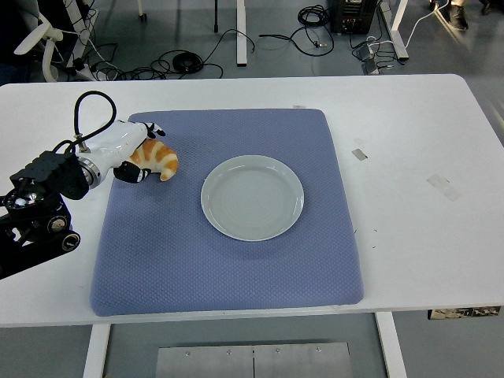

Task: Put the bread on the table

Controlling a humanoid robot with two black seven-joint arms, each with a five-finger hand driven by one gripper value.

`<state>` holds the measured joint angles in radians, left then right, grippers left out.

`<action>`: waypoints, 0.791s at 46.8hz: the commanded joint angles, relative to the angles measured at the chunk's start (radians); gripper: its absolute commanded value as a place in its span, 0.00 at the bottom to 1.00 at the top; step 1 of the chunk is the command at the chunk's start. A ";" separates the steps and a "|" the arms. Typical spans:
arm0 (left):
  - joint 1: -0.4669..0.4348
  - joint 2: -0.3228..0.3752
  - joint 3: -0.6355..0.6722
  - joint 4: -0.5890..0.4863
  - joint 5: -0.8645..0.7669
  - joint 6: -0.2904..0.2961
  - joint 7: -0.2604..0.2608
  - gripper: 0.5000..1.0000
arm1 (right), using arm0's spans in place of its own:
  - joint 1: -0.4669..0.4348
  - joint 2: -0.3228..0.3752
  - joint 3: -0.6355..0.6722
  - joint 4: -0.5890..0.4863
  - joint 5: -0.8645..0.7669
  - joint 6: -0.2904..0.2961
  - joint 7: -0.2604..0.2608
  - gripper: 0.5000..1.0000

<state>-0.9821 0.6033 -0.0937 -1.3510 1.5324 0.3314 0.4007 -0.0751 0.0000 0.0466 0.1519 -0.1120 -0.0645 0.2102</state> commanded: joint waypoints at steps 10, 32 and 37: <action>-0.006 0.004 -0.035 0.000 -0.030 0.003 0.000 0.68 | 0.000 0.000 -0.001 0.000 0.000 0.000 0.000 1.00; -0.003 0.018 -0.262 0.000 -0.449 0.008 -0.175 0.68 | 0.000 0.000 -0.001 0.000 0.000 0.000 0.000 1.00; 0.002 0.047 -0.274 0.016 -0.552 0.057 -0.227 0.68 | 0.000 0.000 0.001 0.000 0.000 0.000 0.000 1.00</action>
<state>-0.9835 0.6353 -0.3630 -1.3473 1.0299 0.3605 0.2044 -0.0752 0.0000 0.0472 0.1519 -0.1120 -0.0643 0.2103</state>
